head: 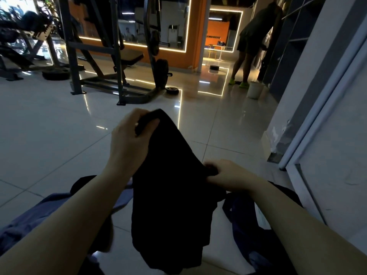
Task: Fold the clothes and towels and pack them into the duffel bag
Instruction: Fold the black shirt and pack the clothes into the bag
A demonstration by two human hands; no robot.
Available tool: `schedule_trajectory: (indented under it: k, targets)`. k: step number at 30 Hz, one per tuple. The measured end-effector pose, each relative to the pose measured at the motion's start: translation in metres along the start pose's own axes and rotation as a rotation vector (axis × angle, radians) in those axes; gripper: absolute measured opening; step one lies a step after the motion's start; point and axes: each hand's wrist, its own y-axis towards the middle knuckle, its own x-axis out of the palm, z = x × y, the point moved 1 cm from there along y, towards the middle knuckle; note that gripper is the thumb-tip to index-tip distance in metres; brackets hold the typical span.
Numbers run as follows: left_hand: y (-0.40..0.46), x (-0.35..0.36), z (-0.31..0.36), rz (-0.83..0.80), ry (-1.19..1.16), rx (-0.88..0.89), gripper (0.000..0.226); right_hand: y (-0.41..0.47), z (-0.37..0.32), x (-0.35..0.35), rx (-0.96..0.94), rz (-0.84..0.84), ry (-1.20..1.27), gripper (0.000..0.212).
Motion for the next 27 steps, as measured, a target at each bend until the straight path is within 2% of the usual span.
schedule_trajectory:
  k: [2,4,7,9,11,13,16,18,19,20,21,24,25,27]
  targets:
    - [0.004,-0.010,-0.010,0.084,-0.109,-0.133,0.008,-0.005,0.005,0.002,0.036,-0.099,-0.042,0.022]
    - [0.006,-0.017,-0.018,0.109,-0.127,-0.191,0.010,-0.008,0.005,0.011,0.060,-0.219,0.025,0.029]
    - [0.005,-0.021,-0.022,0.076,-0.059,-0.200,0.016,-0.007,0.002,0.017,0.059,-0.203,-0.098,0.031]
    - [0.005,-0.024,-0.024,0.067,-0.021,-0.206,0.016,-0.004,0.007,0.008,0.134,-0.074,-0.199,0.025]
    - [0.004,-0.025,-0.029,0.051,0.018,-0.242,0.013,-0.008,0.014,-0.010,0.225,0.124,-0.260,0.015]
    - [0.000,-0.023,-0.036,0.024,-0.076,-0.364,0.006,-0.017,0.016,-0.030,0.261,0.331,-0.264,0.018]
    - [-0.006,-0.012,-0.040,-0.039,-0.227,-0.522,0.007,-0.032,0.005,-0.053,0.092,0.711,-0.432,0.038]
    - [-0.007,-0.005,-0.040,-0.074,-0.266,-0.530,0.010,-0.041,-0.002,-0.064,-0.015,0.942,-0.508,0.034]
    - [-0.007,-0.003,-0.039,-0.085,-0.288,-0.529,0.010,-0.044,-0.002,-0.068,-0.004,0.994,-0.504,0.027]
    - [-0.006,0.000,-0.038,-0.092,-0.302,-0.526,0.010,-0.044,0.004,-0.072,0.050,0.972,-0.489,0.019]
    - [-0.005,0.002,-0.037,-0.100,-0.311,-0.522,0.010,-0.043,0.011,-0.073,0.135,0.866,-0.471,0.012]
    - [-0.005,0.009,-0.033,-0.108,-0.296,-0.490,0.008,-0.040,0.030,-0.063,0.370,0.367,-0.365,0.005]
    - [-0.005,0.012,-0.032,-0.108,-0.274,-0.473,0.009,-0.039,0.033,-0.059,0.400,0.280,-0.373,0.008]
    - [-0.005,0.019,-0.030,-0.106,-0.218,-0.447,0.010,-0.038,0.031,-0.056,0.392,0.273,-0.408,0.012]
